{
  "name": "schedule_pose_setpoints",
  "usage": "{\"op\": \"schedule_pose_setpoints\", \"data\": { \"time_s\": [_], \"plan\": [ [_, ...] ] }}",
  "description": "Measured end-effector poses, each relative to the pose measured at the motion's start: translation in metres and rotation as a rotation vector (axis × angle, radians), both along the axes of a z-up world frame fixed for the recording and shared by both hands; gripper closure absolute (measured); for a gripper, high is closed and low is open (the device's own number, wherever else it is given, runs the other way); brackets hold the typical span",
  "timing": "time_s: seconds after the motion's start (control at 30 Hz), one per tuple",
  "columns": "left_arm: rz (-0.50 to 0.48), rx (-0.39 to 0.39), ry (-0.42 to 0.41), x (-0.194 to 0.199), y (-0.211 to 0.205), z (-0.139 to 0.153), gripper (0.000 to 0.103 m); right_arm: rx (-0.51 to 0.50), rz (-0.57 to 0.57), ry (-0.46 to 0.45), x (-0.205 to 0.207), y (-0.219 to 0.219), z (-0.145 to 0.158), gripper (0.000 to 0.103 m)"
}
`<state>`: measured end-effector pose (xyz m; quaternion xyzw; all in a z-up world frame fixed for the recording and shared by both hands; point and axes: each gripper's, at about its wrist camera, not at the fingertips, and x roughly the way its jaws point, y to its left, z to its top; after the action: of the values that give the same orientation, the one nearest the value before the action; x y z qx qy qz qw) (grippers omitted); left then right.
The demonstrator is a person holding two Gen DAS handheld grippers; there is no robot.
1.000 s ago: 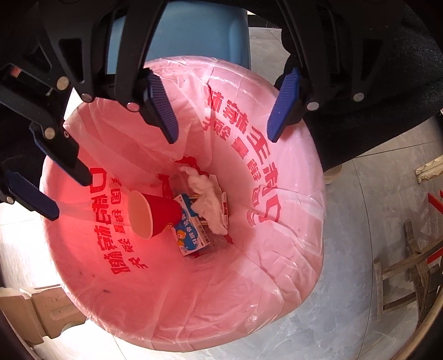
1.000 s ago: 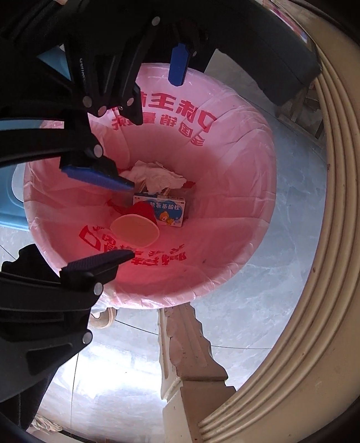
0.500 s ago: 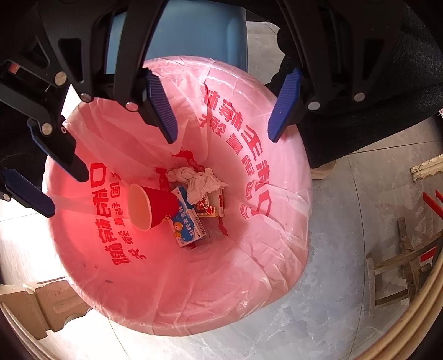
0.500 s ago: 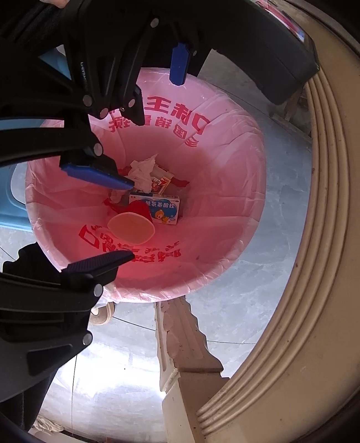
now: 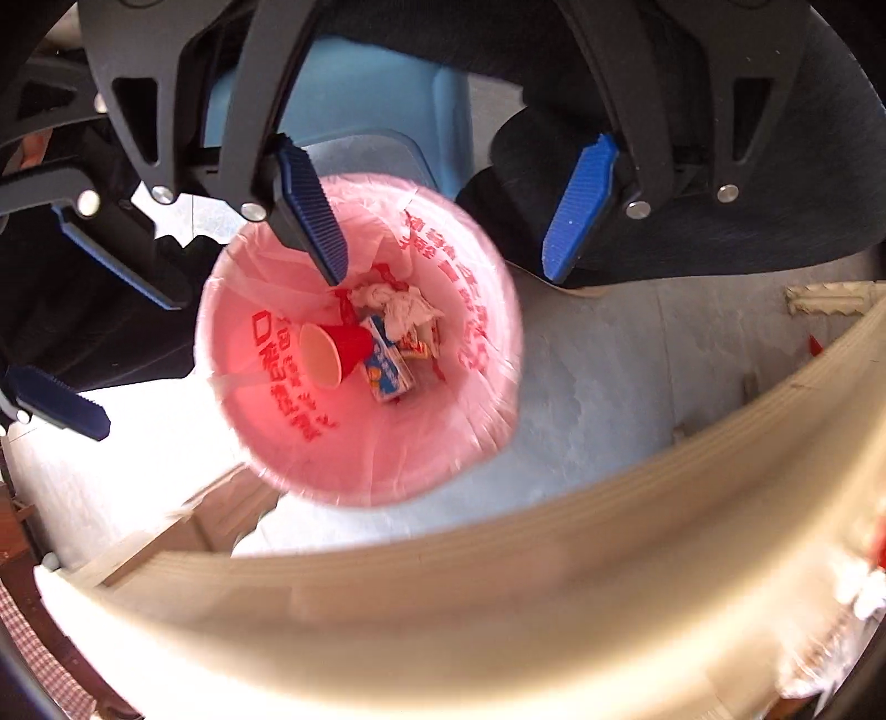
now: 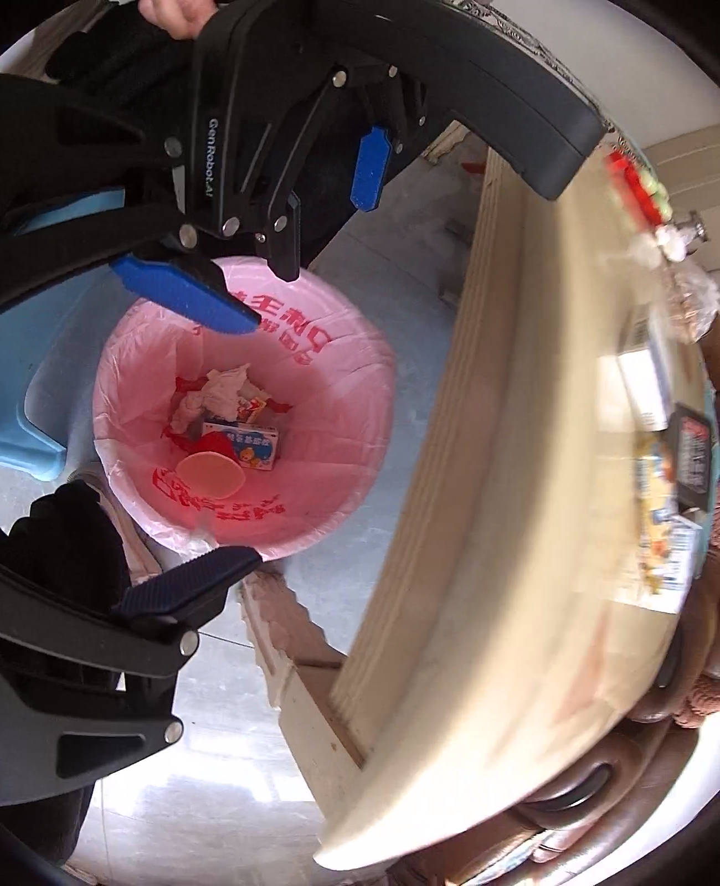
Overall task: Collect trash
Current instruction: 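Raise both open tools back over the table toward the remaining trash, then grasp the white-blue medicine box with the left tool while the right tool grasps the snack wrapper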
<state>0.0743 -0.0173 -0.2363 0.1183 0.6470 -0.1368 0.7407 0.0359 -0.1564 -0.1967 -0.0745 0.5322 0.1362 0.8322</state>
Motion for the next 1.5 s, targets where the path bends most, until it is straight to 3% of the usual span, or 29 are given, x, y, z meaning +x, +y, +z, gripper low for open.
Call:
{"op": "schedule_pose_setpoints", "data": {
  "time_s": [0.17,0.3,0.43,0.7,0.83,0.97,1.1,1.27,1.5],
  "plan": [
    [0.06,-0.104,-0.085,0.003,0.026,0.088,0.017,0.02,0.04,-0.128,-0.01,-0.003,0.076,0.007],
    [0.166,-0.155,-0.168,0.022,0.049,0.16,0.014,0.016,0.079,-0.222,-0.005,-0.007,0.132,0.007],
    [0.267,-0.212,-0.159,0.051,0.067,0.213,0.012,-0.018,0.124,-0.313,0.012,-0.016,0.186,0.007],
    [0.286,-0.159,-0.193,0.091,0.06,0.278,0.012,-0.032,0.273,-0.342,0.06,-0.022,0.26,0.007],
    [0.296,-0.184,-0.156,0.108,0.058,0.288,0.012,0.004,0.295,-0.304,0.092,-0.031,0.272,0.007],
    [0.264,-0.128,-0.165,0.129,0.045,0.289,0.012,0.002,0.276,-0.299,0.12,-0.043,0.273,0.007],
    [0.252,-0.102,-0.129,0.155,0.034,0.275,0.012,0.0,0.248,-0.291,0.146,-0.053,0.266,0.007],
    [0.298,-0.147,-0.035,0.184,0.028,0.248,0.012,-0.006,0.223,-0.266,0.171,-0.063,0.249,0.007],
    [0.302,-0.138,0.028,0.206,0.014,0.219,0.012,-0.022,0.238,-0.228,0.195,-0.064,0.222,0.007]
  ]
}}
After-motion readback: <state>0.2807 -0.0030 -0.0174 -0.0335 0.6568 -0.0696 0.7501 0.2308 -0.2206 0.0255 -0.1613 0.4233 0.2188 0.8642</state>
